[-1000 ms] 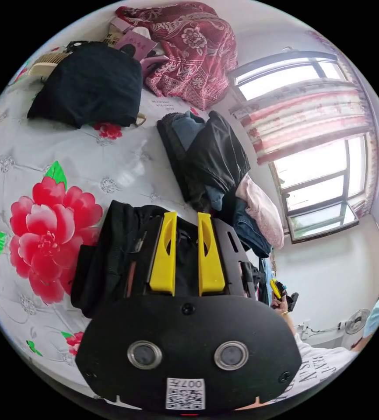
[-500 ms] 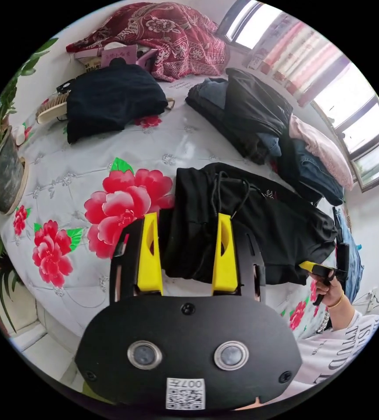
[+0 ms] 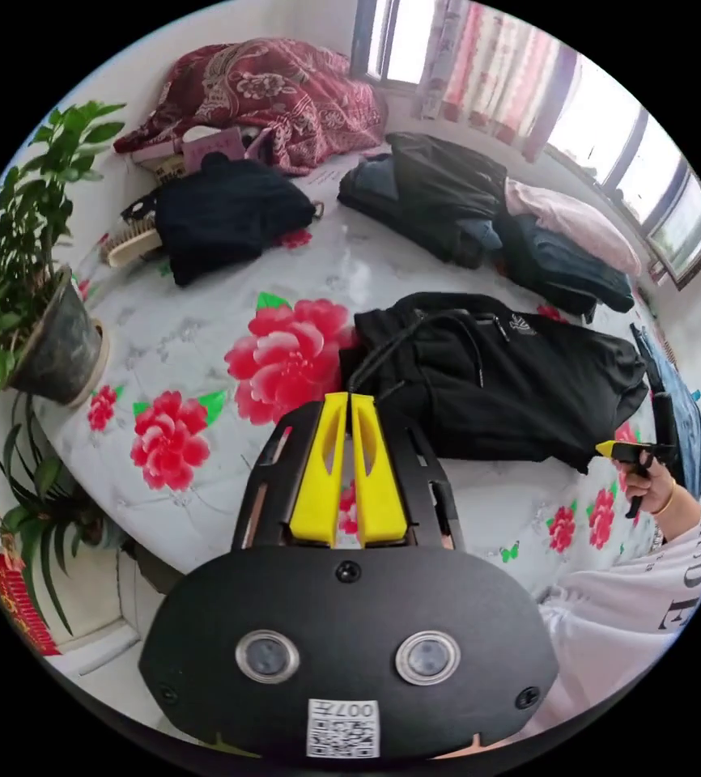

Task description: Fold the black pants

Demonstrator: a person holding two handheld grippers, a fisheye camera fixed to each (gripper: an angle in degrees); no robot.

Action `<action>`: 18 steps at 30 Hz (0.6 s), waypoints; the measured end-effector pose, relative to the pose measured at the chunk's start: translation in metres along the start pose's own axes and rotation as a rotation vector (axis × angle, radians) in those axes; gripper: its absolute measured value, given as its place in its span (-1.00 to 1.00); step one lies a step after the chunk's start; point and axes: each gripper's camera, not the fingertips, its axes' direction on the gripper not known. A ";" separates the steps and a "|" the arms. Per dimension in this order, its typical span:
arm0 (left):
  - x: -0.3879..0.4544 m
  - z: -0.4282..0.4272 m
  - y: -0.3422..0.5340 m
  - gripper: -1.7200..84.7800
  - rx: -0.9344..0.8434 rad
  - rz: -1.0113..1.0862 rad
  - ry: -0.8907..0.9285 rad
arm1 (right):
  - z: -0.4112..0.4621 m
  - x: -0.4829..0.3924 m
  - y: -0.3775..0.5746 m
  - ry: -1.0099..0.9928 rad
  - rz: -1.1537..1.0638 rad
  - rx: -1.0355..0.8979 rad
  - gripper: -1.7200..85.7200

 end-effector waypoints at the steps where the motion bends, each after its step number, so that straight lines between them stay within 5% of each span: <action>1: -0.005 0.002 0.007 -0.94 -0.010 -0.034 0.042 | 0.006 0.007 0.002 0.002 0.028 -0.014 -0.96; 8: 0.046 0.001 -0.013 -0.65 -0.007 0.154 0.129 | 0.015 0.012 -0.006 -0.050 0.066 0.051 -0.96; 13: 0.070 0.031 -0.045 -0.82 -0.188 0.183 -0.135 | 0.009 -0.042 -0.001 0.039 -0.156 0.038 -0.96; 18: 0.058 0.030 -0.029 -0.84 -0.147 0.138 -0.148 | 0.064 -0.016 0.013 0.017 -0.013 -0.107 -0.94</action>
